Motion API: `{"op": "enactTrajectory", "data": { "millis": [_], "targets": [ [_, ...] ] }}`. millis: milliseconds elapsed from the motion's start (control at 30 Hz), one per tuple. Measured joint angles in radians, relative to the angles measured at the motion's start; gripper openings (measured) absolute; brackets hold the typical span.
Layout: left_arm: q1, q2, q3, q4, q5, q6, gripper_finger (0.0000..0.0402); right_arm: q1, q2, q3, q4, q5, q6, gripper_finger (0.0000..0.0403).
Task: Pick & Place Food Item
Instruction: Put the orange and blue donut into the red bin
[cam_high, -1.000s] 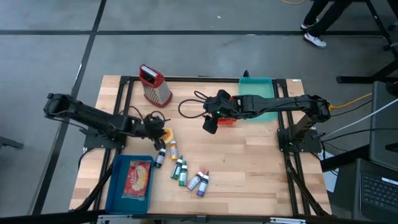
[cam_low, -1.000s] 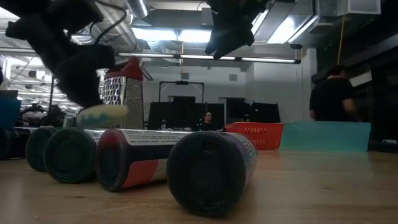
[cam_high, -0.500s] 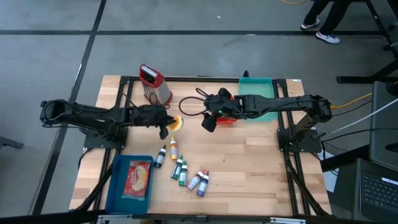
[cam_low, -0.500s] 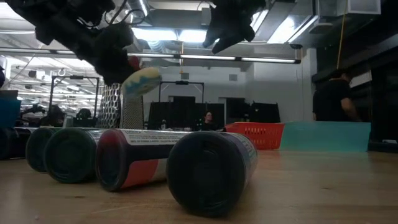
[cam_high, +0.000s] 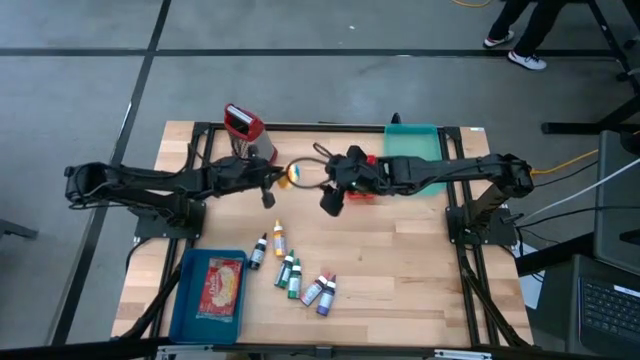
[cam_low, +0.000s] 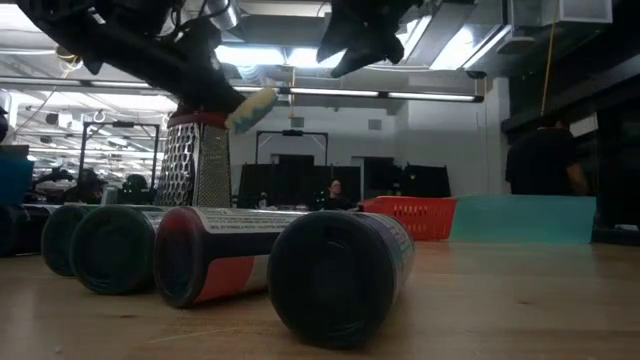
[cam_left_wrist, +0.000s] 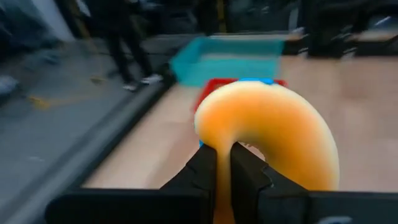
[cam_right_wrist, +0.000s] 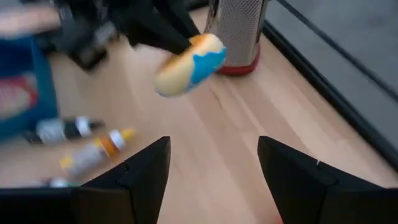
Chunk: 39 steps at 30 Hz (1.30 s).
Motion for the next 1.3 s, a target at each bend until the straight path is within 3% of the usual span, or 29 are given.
{"op": "enactTrajectory", "data": {
  "millis": [100,333,600,1133,1300],
  "targets": [
    [-0.006,0.014,0.001,0.080,-0.045,0.106,0.0020,-0.005,0.000,0.000,0.032,0.005,0.065,0.0244],
    [-0.037,0.046,0.002,0.255,-0.047,0.296,0.0021,-0.011,0.000,0.000,0.140,-0.002,0.106,0.0244],
    [-0.057,0.084,0.002,0.377,-0.062,0.368,0.0022,-0.011,0.000,0.001,0.260,-0.065,0.105,0.0244],
    [-0.160,0.227,0.165,0.401,-0.129,0.550,0.0022,-0.028,0.001,0.001,0.231,-0.040,0.133,0.0243],
    [-0.157,0.245,0.168,0.393,-0.155,0.558,0.0022,-0.028,0.002,0.001,0.231,0.001,0.132,0.0201]
  ]
}}
